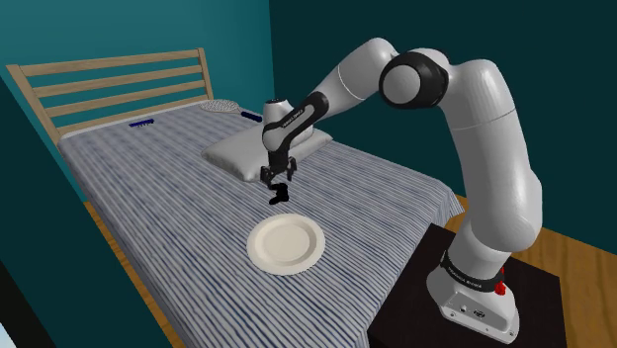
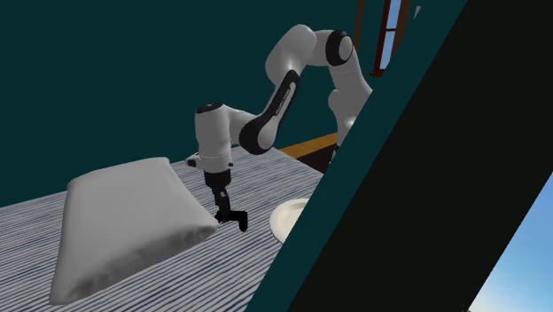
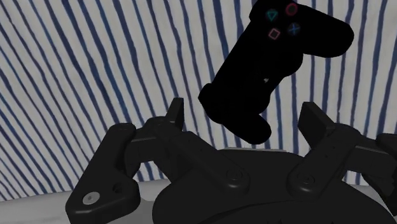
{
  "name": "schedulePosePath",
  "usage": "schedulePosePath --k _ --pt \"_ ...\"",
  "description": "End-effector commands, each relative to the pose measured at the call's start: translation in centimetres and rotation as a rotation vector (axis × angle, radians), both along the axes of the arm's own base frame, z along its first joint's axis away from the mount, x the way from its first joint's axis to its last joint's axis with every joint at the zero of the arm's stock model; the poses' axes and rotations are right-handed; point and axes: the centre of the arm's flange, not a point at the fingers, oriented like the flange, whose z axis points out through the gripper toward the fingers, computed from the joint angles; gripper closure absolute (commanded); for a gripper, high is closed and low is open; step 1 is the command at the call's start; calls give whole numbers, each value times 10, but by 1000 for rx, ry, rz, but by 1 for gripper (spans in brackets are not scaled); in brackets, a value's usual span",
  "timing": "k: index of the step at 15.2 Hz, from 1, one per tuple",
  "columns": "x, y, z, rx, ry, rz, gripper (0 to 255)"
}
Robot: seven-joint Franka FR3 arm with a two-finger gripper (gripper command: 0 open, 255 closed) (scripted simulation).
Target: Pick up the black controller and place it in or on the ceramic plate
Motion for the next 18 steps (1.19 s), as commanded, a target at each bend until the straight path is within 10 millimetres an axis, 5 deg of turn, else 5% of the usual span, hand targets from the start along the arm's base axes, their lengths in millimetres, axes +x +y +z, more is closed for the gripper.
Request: schedulePosePath --k 1,7,8,18 --pt "1 0 -5 0 0 0 0" --pt "1 0 -5 0 0 0 0" --pt "1 0 -5 0 0 0 255" --pt "1 0 1 0 0 0 255"
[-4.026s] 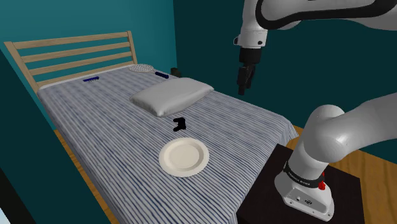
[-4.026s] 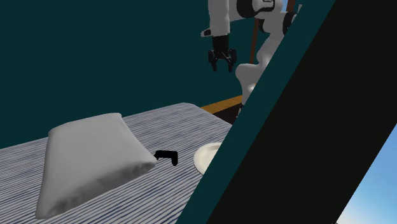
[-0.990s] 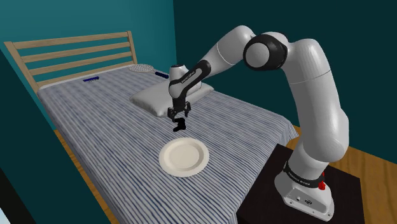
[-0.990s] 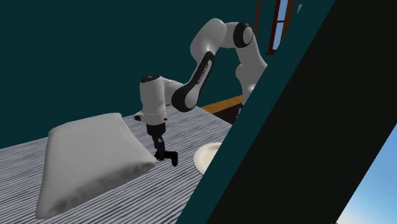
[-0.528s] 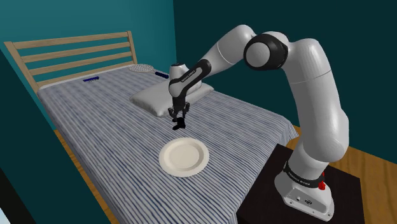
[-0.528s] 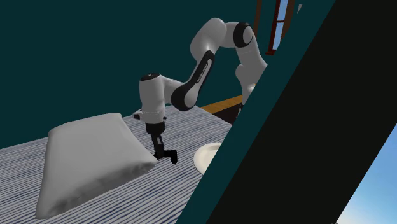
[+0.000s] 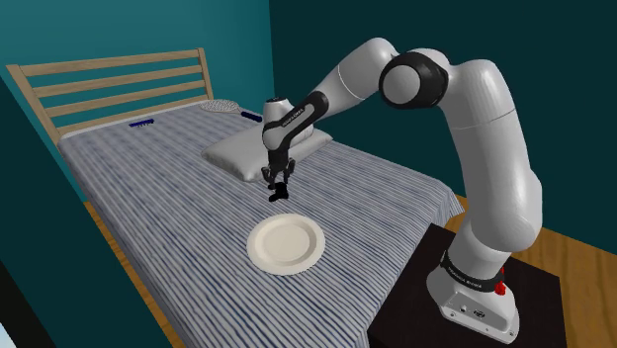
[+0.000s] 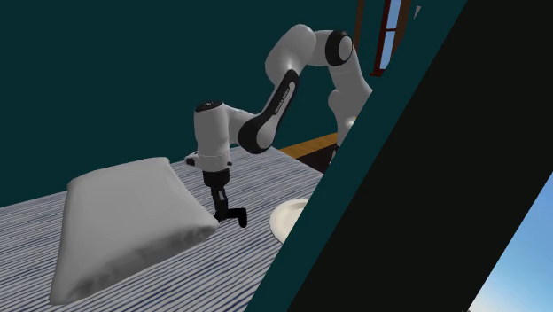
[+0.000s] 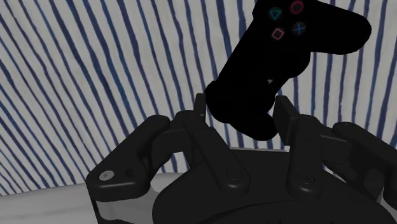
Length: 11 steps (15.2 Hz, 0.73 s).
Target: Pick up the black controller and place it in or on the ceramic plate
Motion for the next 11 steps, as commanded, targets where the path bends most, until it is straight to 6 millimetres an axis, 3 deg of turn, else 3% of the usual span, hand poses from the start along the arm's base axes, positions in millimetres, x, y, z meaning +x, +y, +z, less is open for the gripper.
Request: schedulePosePath --k 1,7,8,9,11 --pt "-2 2 3 2 10 2 255" --pt "-2 2 34 2 10 2 255" --pt "-1 3 30 2 9 2 255" --pt "-1 3 30 2 9 2 0" --pt "-22 5 32 19 46 -250 0"
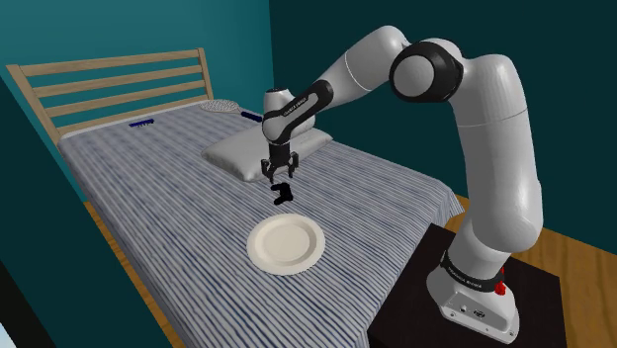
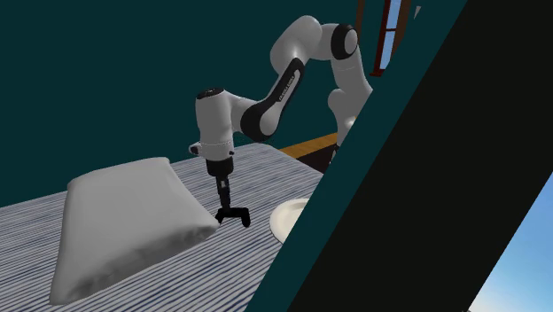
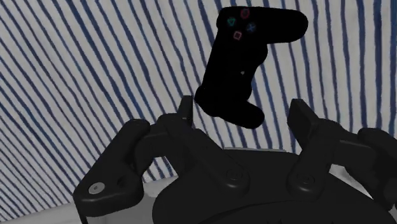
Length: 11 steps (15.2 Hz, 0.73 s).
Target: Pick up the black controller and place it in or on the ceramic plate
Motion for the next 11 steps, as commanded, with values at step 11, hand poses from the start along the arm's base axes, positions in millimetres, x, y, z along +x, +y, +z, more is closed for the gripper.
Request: schedulePosePath --k 11 --pt "-23 7 -38 17 41 -280 0"
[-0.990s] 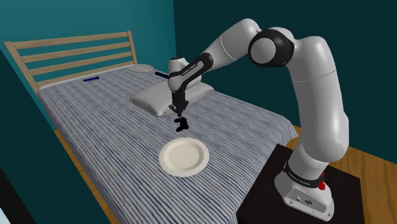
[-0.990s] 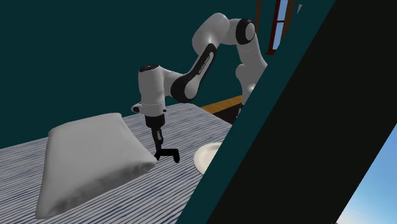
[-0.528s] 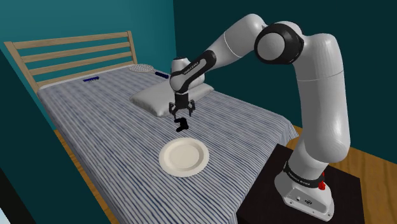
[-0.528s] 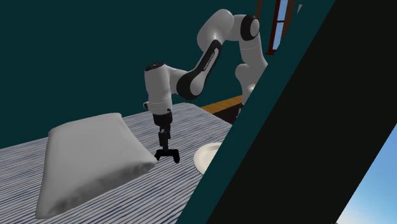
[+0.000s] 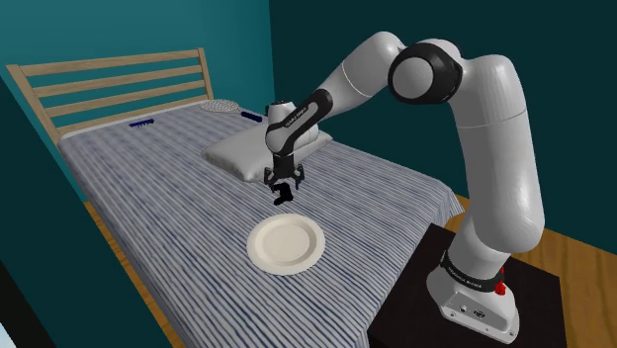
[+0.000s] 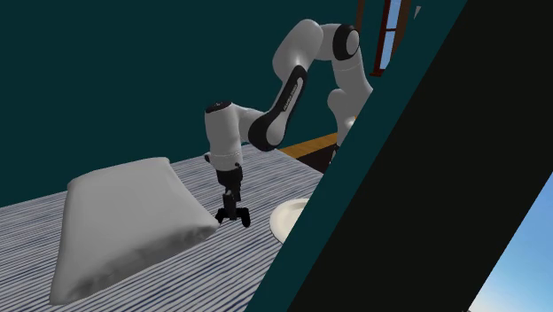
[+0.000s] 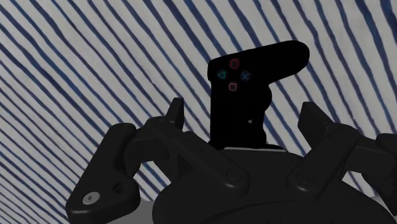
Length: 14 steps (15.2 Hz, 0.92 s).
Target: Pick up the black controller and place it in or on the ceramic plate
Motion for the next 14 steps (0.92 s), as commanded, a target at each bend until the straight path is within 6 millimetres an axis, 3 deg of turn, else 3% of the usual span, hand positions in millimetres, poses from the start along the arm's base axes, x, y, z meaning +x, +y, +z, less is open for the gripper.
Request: schedulePosePath --k 1,6,7,14 --pt "0 0 -2 0 -1 0 0" --pt "0 0 -1 0 -1 0 0" --pt "0 0 -1 0 -1 0 255" --pt "0 0 -1 0 -1 0 255"
